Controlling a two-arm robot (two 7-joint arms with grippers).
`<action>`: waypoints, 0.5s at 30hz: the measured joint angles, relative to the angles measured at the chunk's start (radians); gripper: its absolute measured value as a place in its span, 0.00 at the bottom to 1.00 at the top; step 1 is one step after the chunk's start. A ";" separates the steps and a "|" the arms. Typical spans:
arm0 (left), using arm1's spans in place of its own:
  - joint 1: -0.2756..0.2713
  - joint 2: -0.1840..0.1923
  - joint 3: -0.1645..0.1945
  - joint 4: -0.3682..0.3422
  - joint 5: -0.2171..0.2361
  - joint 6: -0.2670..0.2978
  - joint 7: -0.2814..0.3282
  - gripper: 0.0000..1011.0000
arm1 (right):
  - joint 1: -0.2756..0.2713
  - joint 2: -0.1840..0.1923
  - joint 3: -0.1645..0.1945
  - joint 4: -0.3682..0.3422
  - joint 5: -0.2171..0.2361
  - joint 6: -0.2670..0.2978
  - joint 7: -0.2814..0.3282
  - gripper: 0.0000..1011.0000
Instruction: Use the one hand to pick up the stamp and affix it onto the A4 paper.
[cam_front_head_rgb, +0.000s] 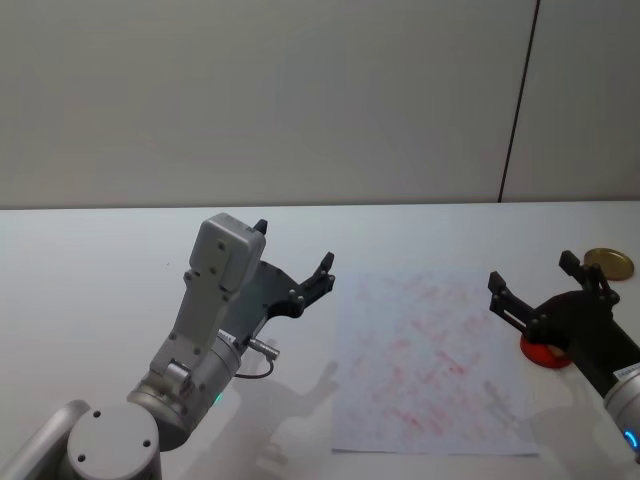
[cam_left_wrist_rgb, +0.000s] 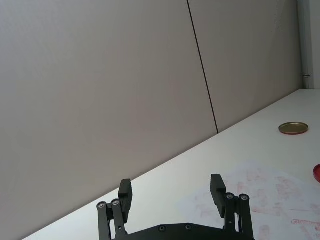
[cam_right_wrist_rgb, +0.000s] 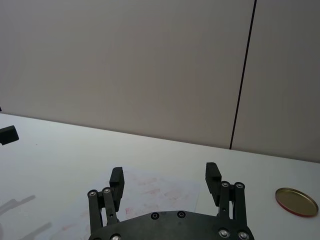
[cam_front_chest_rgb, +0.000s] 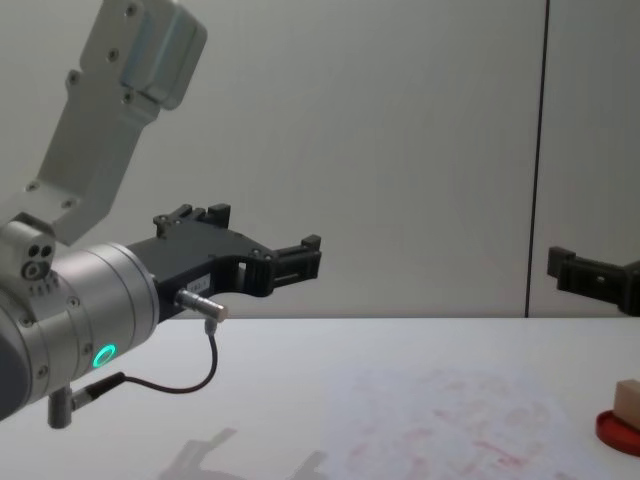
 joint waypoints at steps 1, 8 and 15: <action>0.000 0.000 0.000 0.000 0.000 0.000 0.000 0.98 | 0.000 0.000 0.000 0.000 0.000 0.000 0.000 0.99; 0.000 0.000 0.000 0.000 0.000 0.000 0.000 0.98 | 0.000 0.000 0.000 0.000 0.000 0.000 0.000 0.99; 0.000 0.000 0.000 0.000 0.000 0.000 0.000 0.98 | 0.000 0.000 0.000 0.000 0.000 0.000 0.000 0.99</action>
